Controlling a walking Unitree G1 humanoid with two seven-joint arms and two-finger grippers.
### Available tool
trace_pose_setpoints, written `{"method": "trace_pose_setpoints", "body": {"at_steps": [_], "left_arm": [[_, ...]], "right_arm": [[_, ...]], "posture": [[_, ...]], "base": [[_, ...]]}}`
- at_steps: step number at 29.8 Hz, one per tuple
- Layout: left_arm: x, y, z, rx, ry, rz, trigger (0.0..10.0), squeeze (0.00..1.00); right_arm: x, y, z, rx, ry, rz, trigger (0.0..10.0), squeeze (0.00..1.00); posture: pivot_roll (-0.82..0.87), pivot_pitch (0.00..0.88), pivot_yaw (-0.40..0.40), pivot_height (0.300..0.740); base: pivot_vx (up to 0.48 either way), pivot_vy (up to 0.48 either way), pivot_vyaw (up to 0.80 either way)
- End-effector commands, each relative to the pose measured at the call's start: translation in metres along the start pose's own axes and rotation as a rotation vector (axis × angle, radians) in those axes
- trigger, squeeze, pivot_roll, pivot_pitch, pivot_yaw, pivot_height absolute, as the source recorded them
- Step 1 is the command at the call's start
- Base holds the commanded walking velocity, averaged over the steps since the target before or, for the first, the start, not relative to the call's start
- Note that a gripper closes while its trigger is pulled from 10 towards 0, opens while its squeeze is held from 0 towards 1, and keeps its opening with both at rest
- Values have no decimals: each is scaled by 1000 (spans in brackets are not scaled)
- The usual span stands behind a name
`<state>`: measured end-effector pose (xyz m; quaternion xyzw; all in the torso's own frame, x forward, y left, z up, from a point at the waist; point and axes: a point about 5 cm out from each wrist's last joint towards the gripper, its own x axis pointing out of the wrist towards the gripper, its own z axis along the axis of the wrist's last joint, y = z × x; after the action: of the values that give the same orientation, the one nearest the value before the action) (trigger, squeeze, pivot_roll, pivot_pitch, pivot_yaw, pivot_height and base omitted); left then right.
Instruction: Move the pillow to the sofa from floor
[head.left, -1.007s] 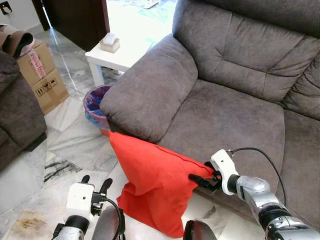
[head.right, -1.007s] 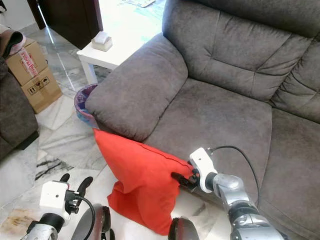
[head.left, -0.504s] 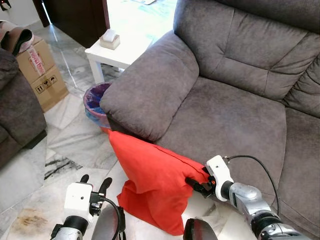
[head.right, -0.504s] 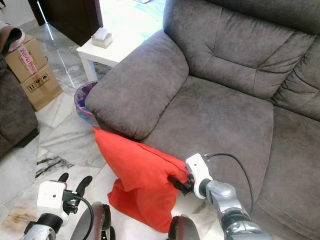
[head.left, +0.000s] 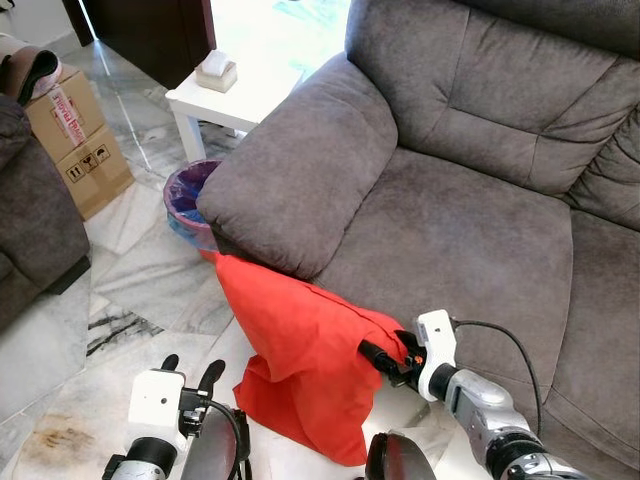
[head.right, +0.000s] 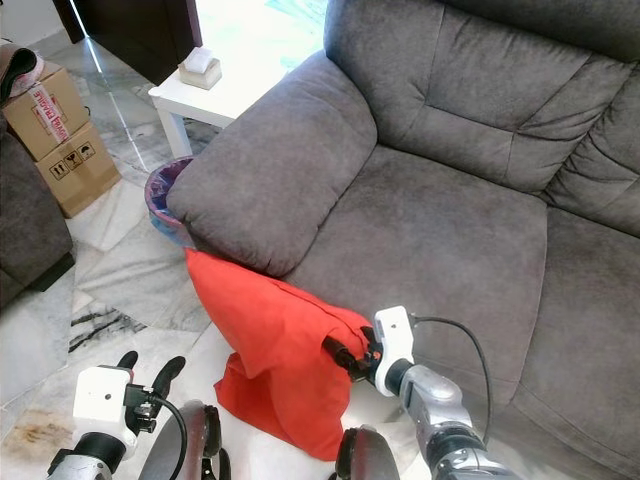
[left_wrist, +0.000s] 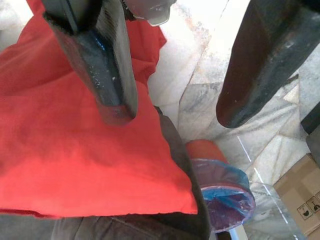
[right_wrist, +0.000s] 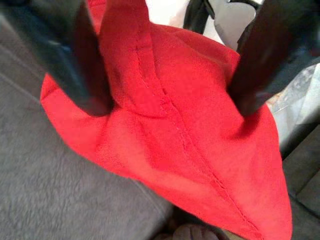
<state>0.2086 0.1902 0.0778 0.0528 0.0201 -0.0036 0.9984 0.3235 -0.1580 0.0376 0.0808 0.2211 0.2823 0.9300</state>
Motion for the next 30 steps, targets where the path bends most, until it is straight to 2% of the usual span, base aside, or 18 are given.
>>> {"method": "trace_pose_setpoints", "body": {"at_steps": [1, 19, 30], "left_arm": [[-4, -2, -3, -3, 23, -3, 10000, 0], [2, -4, -2, -9, 16, -6, 10000, 0], [5, -3, -1, -7, 10, -4, 10000, 0]], "right_arm": [[-3, 0, -10, 24, 10, -3, 0, 0], [-7, -5, -5, 25, -31, -15, 0, 0], [-4, 0, -5, 33, -42, 10, 0, 0]], "posture": [[192, 290, -94, 610], [189, 269, -101, 610], [192, 260, -98, 610]], "base": [[0, 0, 0], [0, 0, 0], [0, 0, 0]]}}
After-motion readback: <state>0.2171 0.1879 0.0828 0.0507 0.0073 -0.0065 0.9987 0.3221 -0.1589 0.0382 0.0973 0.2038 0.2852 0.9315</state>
